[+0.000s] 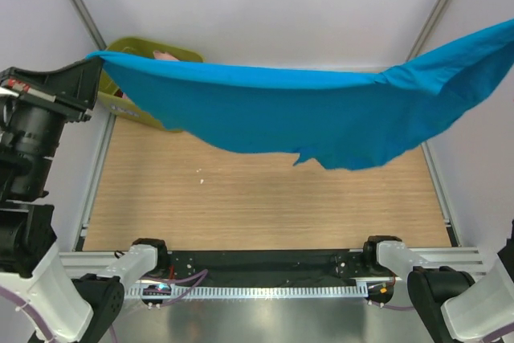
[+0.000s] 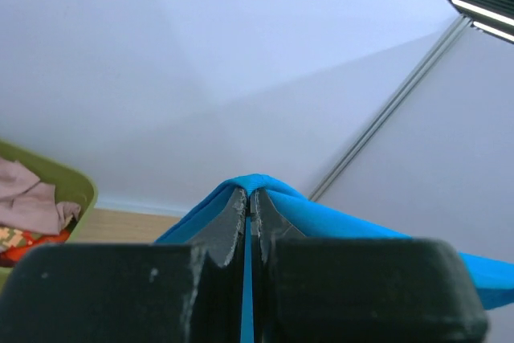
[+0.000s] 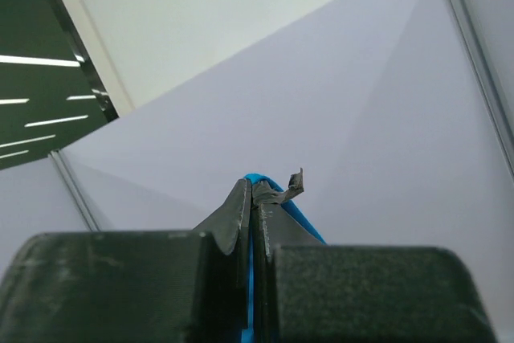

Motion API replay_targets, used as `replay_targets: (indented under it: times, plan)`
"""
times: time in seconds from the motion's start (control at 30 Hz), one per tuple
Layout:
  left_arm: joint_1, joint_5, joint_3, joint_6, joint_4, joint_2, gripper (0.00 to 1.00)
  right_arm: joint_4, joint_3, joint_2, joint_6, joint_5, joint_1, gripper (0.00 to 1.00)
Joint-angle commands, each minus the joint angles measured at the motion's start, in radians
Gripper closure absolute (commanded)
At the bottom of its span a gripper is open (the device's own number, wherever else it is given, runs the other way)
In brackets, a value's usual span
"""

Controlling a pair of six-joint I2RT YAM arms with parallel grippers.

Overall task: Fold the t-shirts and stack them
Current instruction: Flatten the tshirt out

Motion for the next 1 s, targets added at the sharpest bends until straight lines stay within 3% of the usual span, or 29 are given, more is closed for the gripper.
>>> replay_targets:
  times: [0.0,0.2,0.43,0.7,0.97]
  plan:
    - [-0.012,-0.036,0.035,0.034,0.028,0.003,1.0,0.035,0.064,0.021,-0.034,0.013,-0.007,0.99]
    - [-0.01,-0.052,-0.059,0.031,0.115,-0.008,1.0,0.09,0.058,0.027,0.001,-0.005,-0.007,0.99]
    - [-0.012,-0.06,-0.237,0.019,0.263,0.009,1.0,0.17,-0.204,-0.024,-0.046,0.021,-0.006,0.99]
    - [-0.012,-0.039,-0.228,0.016,0.358,0.121,1.0,0.155,-0.203,0.047,-0.118,0.042,-0.007,0.99]
    - [-0.012,-0.078,-0.28,0.014,0.374,0.025,1.0,0.126,-0.166,0.003,-0.095,0.035,-0.006,0.99]
